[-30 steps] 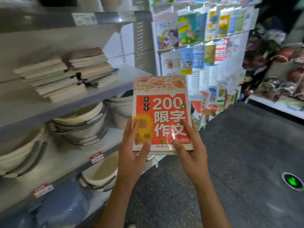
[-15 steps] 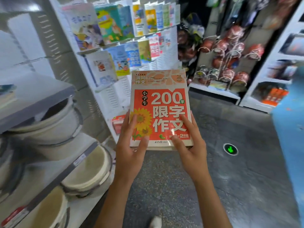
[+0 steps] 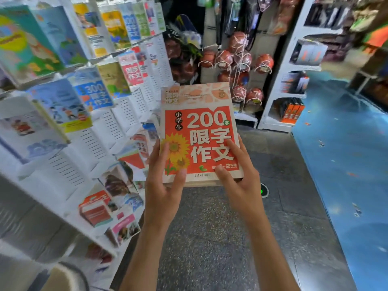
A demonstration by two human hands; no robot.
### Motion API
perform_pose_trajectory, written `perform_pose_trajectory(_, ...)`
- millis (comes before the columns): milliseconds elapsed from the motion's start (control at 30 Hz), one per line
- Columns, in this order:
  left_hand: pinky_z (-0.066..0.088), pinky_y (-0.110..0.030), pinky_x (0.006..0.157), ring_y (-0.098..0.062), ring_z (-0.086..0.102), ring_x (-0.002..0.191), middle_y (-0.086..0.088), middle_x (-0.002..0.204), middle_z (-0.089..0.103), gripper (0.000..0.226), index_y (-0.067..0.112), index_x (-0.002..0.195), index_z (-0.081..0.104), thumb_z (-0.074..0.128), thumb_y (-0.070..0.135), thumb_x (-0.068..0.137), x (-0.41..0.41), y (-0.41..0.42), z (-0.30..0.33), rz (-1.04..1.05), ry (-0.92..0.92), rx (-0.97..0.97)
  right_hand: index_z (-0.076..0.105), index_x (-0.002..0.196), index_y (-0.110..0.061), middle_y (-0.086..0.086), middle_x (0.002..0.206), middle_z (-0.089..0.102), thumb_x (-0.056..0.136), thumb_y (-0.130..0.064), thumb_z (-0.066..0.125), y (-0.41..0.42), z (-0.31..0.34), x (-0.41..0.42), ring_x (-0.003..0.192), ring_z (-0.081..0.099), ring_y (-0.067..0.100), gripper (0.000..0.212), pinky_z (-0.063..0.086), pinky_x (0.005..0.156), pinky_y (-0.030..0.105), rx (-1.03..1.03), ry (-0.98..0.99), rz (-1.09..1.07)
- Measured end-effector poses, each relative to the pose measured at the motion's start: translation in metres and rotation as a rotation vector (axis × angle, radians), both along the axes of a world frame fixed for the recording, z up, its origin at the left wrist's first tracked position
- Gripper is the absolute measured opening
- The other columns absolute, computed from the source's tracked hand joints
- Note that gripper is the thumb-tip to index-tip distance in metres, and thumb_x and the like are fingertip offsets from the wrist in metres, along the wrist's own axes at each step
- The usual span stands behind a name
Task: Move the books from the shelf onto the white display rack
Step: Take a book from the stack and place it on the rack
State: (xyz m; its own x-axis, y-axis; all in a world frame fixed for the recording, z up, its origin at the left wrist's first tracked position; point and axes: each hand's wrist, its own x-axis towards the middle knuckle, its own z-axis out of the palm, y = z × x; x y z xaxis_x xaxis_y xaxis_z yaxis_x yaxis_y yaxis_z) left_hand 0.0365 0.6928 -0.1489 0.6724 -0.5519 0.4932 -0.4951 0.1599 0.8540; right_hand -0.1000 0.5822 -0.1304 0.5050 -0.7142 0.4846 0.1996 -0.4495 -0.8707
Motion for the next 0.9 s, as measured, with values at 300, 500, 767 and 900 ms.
perform_pose_trajectory(300, 0.035, -0.046, 0.117, -0.004, 0.023, 0.149, 0.018, 0.158, 0.029, 0.068, 0.029, 0.152, 0.037, 0.059, 0.048, 0.091, 0.044, -0.137, -0.013, -0.043, -0.028, 0.021, 0.050, 0.138, -0.028, -0.005, 0.151, 0.041, 0.092, -0.023, 0.067, -0.132, -0.020, 0.040, 0.128, 0.055, 0.012, 0.049, 0.055, 0.096, 0.039, 0.044, -0.008, -0.052)
perform_pose_trajectory(500, 0.038, -0.045, 0.116, -0.004, 0.029, 0.146, 0.022, 0.156, 0.032, 0.070, 0.029, 0.153, 0.036, 0.058, 0.049, 0.090, 0.071, -0.257, -0.014, -0.032, -0.037, 0.035, 0.050, 0.142, -0.027, -0.009, 0.154, 0.038, 0.091, -0.035, 0.067, -0.256, -0.027, 0.067, 0.132, 0.051, 0.012, 0.054, 0.052, 0.100, 0.046, 0.045, 0.019, -0.072)
perform_pose_trajectory(767, 0.039, -0.027, 0.113, -0.009, 0.034, 0.145, 0.007, 0.157, 0.038, 0.070, 0.025, 0.153, 0.036, 0.058, 0.048, 0.090, 0.100, -0.414, 0.007, -0.008, -0.046, 0.008, 0.048, 0.143, -0.026, -0.001, 0.151, 0.043, 0.092, -0.031, 0.066, -0.418, -0.005, 0.100, 0.129, 0.053, 0.011, 0.055, 0.054, 0.098, 0.044, 0.013, 0.028, -0.032)
perform_pose_trajectory(900, 0.040, -0.023, 0.110, -0.010, 0.039, 0.143, 0.007, 0.155, 0.040, 0.070, 0.025, 0.152, 0.037, 0.059, 0.047, 0.090, 0.120, -0.462, 0.007, -0.005, -0.030, 0.009, 0.048, 0.143, -0.029, -0.002, 0.151, 0.043, 0.092, -0.032, 0.066, -0.471, -0.008, 0.123, 0.130, 0.051, 0.010, 0.054, 0.053, 0.099, 0.044, 0.019, 0.044, -0.019)
